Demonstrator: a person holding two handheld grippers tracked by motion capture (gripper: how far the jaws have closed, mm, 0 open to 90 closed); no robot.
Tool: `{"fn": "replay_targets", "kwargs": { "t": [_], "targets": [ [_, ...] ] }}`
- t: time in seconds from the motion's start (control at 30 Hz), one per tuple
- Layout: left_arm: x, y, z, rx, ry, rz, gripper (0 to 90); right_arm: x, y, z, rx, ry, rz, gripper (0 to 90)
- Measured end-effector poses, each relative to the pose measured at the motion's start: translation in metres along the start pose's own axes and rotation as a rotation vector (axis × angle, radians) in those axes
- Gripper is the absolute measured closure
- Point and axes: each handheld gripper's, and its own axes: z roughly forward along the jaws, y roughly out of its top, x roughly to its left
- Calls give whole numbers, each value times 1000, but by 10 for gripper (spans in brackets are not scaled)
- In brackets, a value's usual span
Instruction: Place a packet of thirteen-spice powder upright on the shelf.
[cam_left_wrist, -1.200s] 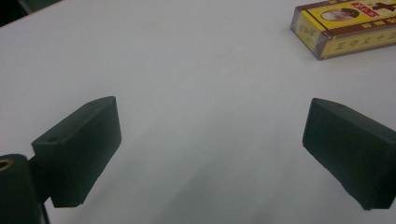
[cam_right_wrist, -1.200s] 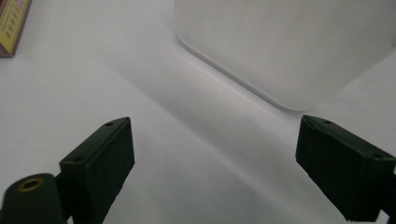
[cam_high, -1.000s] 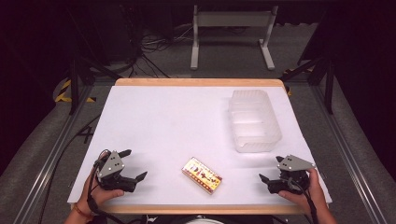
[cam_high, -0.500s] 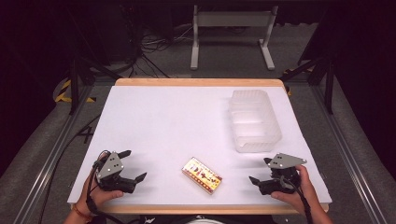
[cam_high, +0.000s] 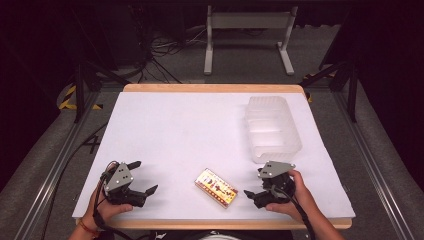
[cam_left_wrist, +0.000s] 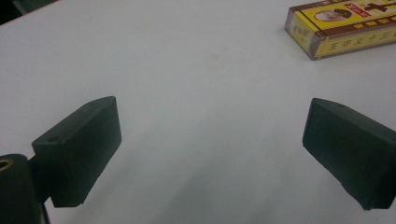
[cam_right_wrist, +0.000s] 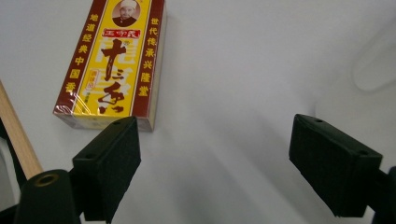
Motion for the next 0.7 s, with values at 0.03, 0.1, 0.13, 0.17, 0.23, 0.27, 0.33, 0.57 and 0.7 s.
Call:
{"fn": "replay_targets", "kwargs": {
  "t": [0.03,0.1,0.13,0.17,0.23,0.27,0.33,0.57,0.7],
  "targets": [
    [0,0,0,1,0,1,52,2,3,2,6,5,-7,169],
    [-1,0,0,1,1,2,52,5,11,7,13,18,-12,169],
    [-1,0,0,3,1,2,52,6,14,8,12,20,-19,169],
    [-1,0,0,4,2,3,52,7,17,10,15,22,-15,169],
    [0,0,0,3,1,1,52,9,23,14,21,26,-19,169],
    [0,0,0,2,0,0,52,10,26,16,25,28,-22,169],
    [0,0,0,1,-1,2,52,11,32,20,29,33,-21,169],
    [0,0,0,1,-1,4,52,16,51,33,49,51,-19,169],
    [0,0,0,4,-1,7,52,21,61,43,73,64,-25,169]
  ]
}}
